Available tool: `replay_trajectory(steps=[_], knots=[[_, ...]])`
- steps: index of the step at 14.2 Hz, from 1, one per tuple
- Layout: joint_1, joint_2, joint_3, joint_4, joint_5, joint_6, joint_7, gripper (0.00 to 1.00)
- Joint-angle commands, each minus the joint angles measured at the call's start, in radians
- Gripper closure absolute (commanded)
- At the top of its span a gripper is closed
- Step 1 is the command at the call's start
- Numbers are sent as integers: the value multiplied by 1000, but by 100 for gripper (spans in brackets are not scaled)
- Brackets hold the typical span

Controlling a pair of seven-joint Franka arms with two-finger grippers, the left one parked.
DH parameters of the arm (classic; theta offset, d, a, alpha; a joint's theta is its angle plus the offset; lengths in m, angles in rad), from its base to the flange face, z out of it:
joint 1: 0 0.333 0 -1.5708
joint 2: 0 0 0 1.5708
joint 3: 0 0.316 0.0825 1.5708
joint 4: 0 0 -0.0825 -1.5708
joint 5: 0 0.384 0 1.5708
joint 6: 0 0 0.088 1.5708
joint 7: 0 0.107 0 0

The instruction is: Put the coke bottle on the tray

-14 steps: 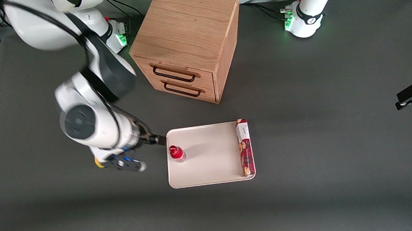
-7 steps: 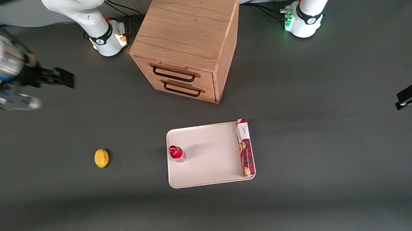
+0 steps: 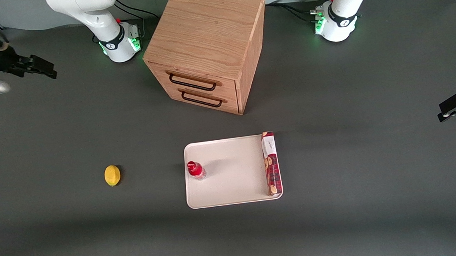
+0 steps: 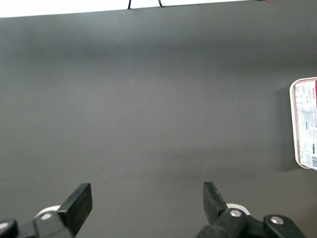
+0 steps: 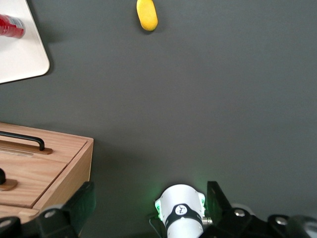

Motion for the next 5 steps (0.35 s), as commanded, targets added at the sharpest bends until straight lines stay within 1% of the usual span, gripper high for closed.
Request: replay_trajectory(steps=[1,2,3,4,5], knots=[[8,-58,-2,-78,18,60,-7,0],[13,-56,-2,-66,18,67,-5,0],[11,-27,-4,-16,18,63,8,0],[8,31,-8,52,18,52,17,0],[10,54,-31,81,18,52,18,0]])
